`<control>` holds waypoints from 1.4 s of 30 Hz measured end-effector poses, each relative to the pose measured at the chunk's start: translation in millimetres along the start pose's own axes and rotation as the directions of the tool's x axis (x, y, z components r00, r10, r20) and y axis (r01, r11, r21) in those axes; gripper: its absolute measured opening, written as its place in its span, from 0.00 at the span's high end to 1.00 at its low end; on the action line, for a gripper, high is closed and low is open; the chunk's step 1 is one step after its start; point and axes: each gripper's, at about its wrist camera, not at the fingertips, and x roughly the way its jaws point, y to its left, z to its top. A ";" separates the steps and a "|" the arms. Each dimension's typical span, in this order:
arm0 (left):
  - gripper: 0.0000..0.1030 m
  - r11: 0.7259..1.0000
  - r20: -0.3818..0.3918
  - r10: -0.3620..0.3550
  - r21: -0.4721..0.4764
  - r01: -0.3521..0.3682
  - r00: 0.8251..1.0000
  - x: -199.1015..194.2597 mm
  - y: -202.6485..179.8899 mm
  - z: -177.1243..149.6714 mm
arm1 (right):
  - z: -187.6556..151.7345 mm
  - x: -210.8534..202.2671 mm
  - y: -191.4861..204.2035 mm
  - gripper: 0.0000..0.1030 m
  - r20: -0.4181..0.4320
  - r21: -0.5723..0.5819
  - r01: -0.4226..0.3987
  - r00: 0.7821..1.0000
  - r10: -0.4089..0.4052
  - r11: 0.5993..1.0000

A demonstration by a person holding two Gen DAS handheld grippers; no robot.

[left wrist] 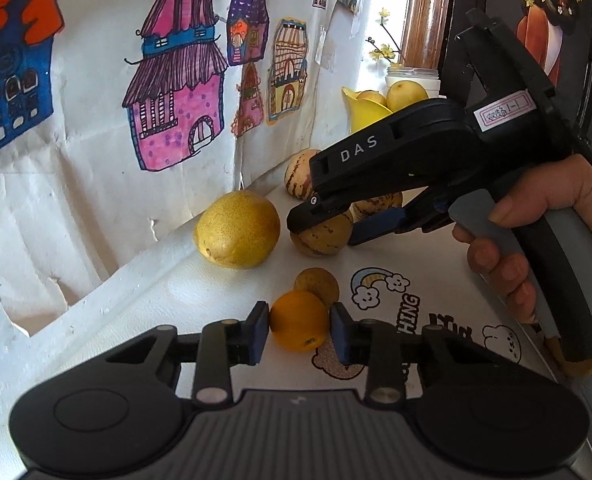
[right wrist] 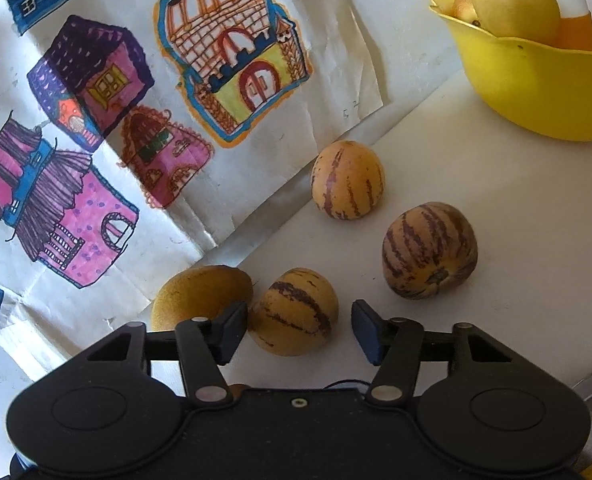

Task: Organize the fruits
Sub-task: 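Close the left gripper on the orange while the right gripper closes on a striped pepino melon, then carry the orange and striped melon over the metal tray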

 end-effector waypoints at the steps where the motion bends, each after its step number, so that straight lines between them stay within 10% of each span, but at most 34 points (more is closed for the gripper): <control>1: 0.65 1.000 0.000 0.002 0.000 -0.002 1.000 -0.3 -0.3 0.0 | -0.6 0.3 0.7 0.49 -0.002 0.001 -0.004 1.000 0.004 1.000; 42: 0.66 1.000 -0.020 -0.005 0.012 0.005 1.000 -36.5 -54.7 -23.0 | -52.7 -104.5 -19.4 0.53 0.031 0.054 -0.110 0.994 0.109 0.992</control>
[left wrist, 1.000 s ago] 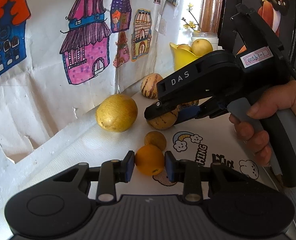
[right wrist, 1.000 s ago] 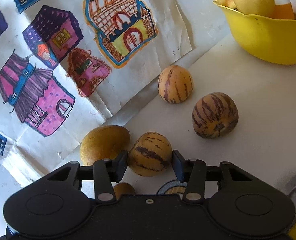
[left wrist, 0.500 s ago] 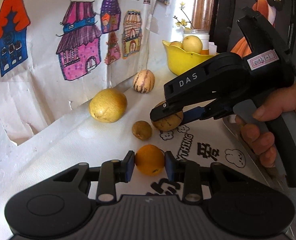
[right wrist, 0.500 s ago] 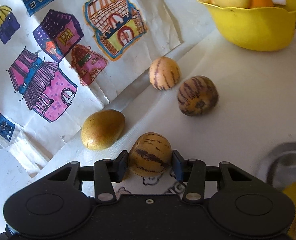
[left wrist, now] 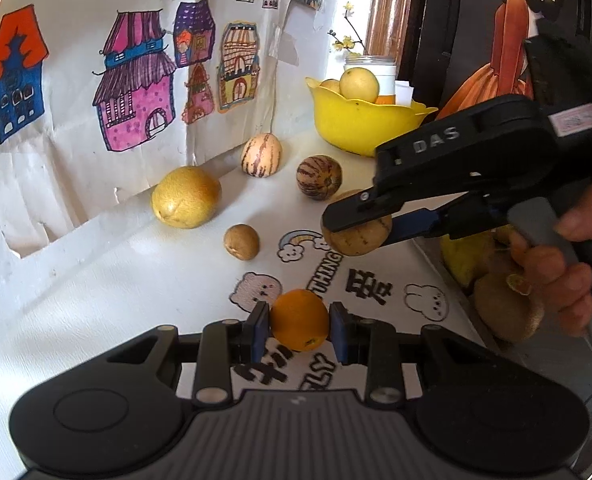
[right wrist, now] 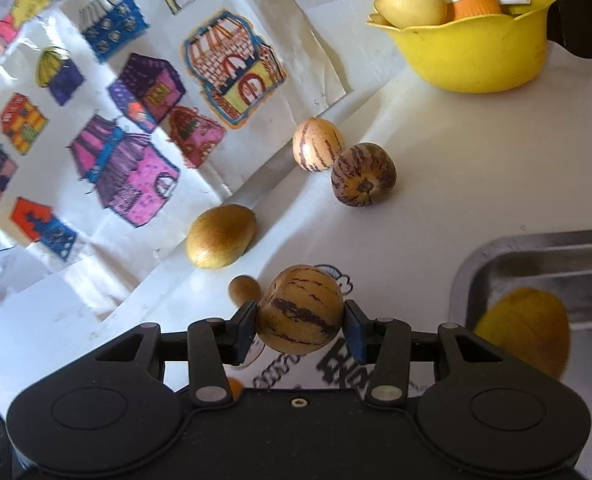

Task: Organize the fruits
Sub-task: 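Carry the orange and striped melon over the metal tray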

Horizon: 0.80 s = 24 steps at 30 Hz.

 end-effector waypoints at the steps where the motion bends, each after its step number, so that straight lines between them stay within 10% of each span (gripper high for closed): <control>1: 0.66 1.000 0.004 -0.001 0.002 0.001 1.000 -2.3 -3.1 -0.2 | -1.7 -6.9 0.0 0.53 0.004 -0.001 -0.010 1.000 0.010 1.000; 24: 0.66 0.988 0.043 -0.153 0.041 0.152 0.987 -44.4 -111.0 -8.1 | -66.2 -161.4 -77.6 0.53 0.192 -0.021 0.092 0.978 -0.086 0.996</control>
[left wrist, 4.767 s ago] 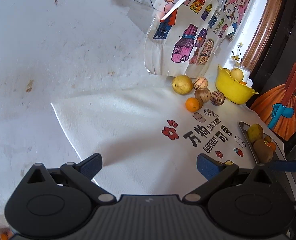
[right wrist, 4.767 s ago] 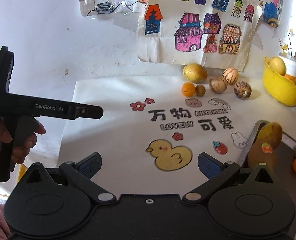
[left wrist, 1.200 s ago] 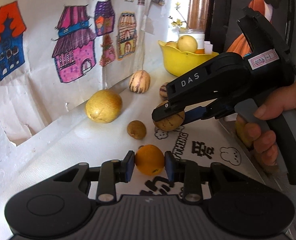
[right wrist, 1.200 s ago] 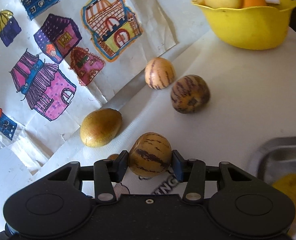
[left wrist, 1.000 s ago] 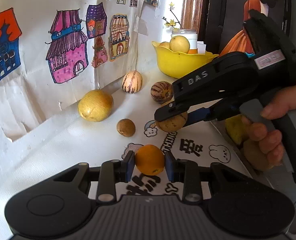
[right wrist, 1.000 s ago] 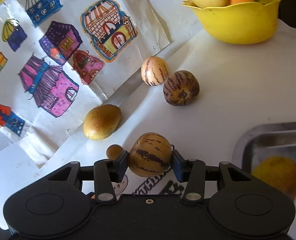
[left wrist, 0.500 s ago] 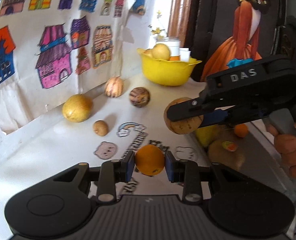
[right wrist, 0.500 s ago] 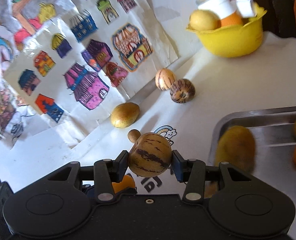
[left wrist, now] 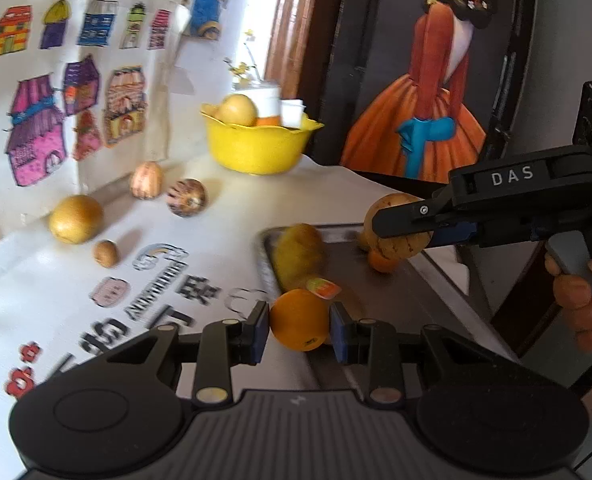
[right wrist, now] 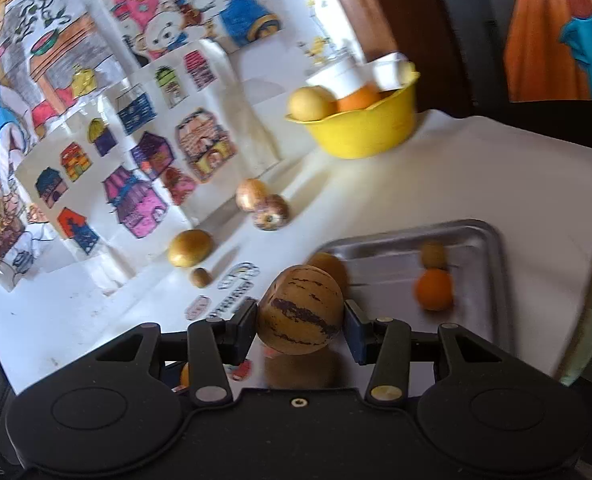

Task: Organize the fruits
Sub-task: 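Carry the orange and striped melon over the metal tray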

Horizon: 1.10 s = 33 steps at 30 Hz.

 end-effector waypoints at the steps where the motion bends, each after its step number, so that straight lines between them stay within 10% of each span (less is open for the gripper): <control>1: 0.66 1.000 -0.004 -0.005 0.004 0.005 1.000 0.9 -4.9 -1.7 | -2.6 -2.5 -6.8 0.53 0.002 0.004 0.008 1.000 -0.008 1.000; 33: 0.66 1.000 -0.060 -0.017 -0.004 0.017 0.998 38.4 -34.9 -26.4 | -33.2 33.1 -55.5 0.54 0.037 -0.149 0.147 0.989 -0.143 0.978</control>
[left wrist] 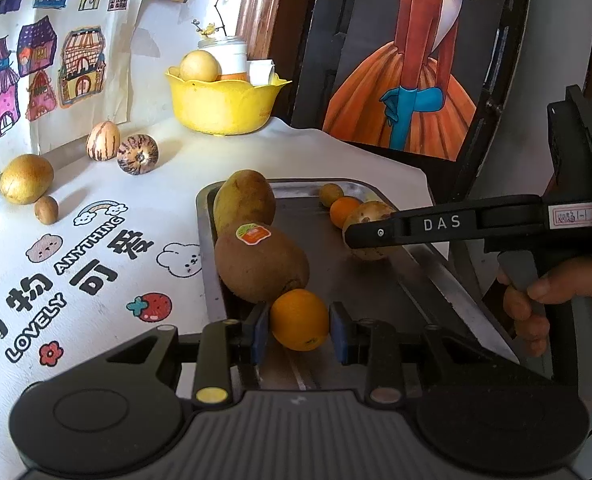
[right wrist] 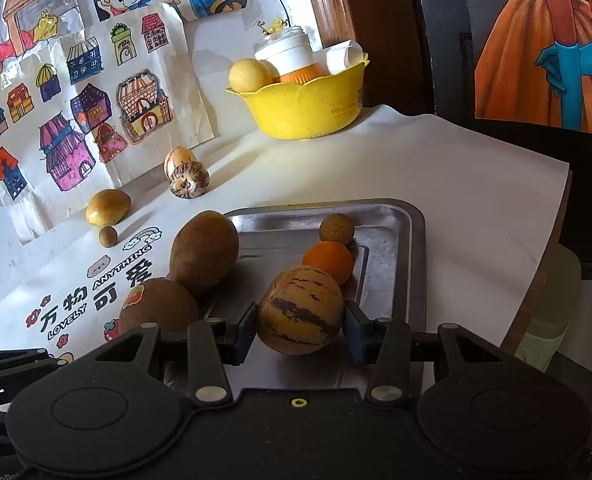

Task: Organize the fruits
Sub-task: 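Carry the orange and striped melon over the metal tray, then open both grippers to drop the orange and melon into the tray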

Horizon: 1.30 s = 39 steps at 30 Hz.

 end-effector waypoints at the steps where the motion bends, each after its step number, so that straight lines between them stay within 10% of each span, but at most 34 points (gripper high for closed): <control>1: 0.66 1.000 -0.001 0.002 -0.001 -0.002 1.000 0.7 0.7 -0.1 | 0.1 0.8 -0.3 0.54 -0.001 -0.002 0.001 1.000 -0.001 1.000; 39: 0.54 1.000 0.011 0.008 -0.028 -0.008 1.000 -18.2 0.8 -3.4 | -16.2 -35.7 5.8 0.39 0.064 -0.054 0.053 0.997 -0.049 0.997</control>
